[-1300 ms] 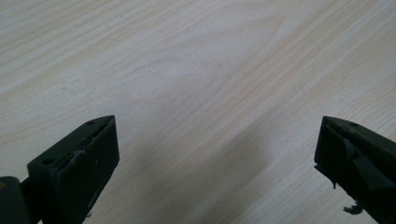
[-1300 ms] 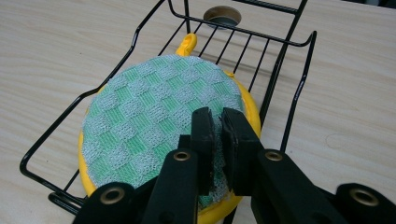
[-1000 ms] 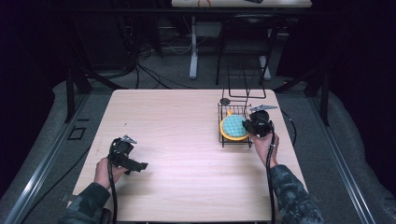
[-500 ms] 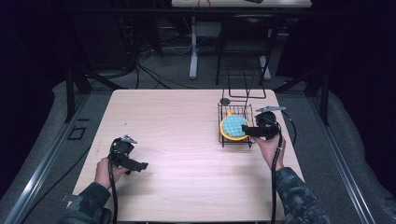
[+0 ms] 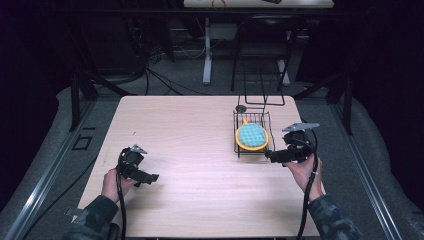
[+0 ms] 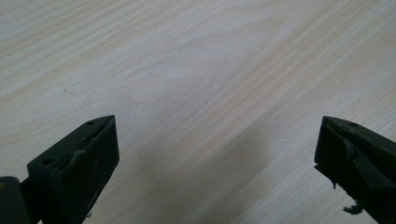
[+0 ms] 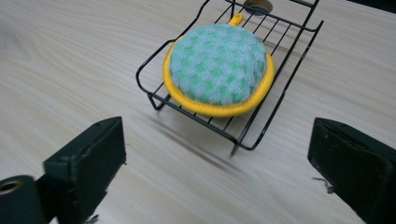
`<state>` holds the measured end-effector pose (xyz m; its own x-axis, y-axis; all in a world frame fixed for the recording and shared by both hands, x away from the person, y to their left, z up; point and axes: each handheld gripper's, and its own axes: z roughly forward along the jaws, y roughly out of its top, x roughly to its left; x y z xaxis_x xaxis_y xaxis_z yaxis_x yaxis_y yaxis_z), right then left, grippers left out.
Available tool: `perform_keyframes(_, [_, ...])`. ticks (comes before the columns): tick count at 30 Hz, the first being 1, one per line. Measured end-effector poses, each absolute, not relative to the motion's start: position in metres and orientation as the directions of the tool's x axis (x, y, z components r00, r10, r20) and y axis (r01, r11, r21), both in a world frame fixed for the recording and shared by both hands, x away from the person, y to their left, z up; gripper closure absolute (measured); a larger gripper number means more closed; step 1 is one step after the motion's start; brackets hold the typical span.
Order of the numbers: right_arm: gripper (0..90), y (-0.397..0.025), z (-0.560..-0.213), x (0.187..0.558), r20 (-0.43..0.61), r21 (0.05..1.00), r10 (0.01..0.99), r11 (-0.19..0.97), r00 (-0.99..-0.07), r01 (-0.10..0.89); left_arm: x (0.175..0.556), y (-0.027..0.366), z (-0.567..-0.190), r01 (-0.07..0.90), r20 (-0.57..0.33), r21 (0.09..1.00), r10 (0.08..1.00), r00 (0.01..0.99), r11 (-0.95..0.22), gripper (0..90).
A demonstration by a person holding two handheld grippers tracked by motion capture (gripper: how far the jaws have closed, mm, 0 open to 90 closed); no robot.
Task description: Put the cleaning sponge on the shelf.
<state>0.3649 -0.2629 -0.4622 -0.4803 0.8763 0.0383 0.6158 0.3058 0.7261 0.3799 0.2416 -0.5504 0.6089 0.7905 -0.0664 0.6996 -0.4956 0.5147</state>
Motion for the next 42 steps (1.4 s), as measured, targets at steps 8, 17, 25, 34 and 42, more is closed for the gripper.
perform_keyframes(8, [0.0, -0.283, -0.461, 0.335, 0.014, 0.724, 0.879, 0.319, -0.476, 0.611, 0.379, 0.241, -0.549, 0.7, -0.064, 0.517, 0.793, 0.605, -0.492, 0.0])
perform_keyframes(17, [0.0, -0.306, -0.471, 0.307, 0.005, 0.717, 0.894, 0.309, -0.448, 0.625, 0.379, 0.242, -0.55, 0.704, -0.067, 0.515, 0.796, 0.602, -0.489, 0.0])
perform_keyframes(25, [0.0, -0.319, -0.481, 0.291, 0.011, 0.701, 0.914, 0.283, -0.406, 0.655, 0.378, 0.242, -0.55, 0.703, -0.065, 0.512, 0.794, 0.605, -0.493, 0.0])
perform_keyframes(34, [0.0, -0.323, -0.499, 0.287, 0.016, 0.648, 0.919, 0.29, -0.393, 0.704, 0.379, 0.242, -0.55, 0.702, -0.065, 0.512, 0.792, 0.607, -0.496, 0.0])
perform_keyframes(42, [0.0, -0.323, -0.512, 0.293, 0.012, 0.604, 0.919, 0.308, -0.395, 0.735, 0.379, 0.242, -0.548, 0.699, -0.062, 0.518, 0.794, 0.605, -0.493, 0.0])
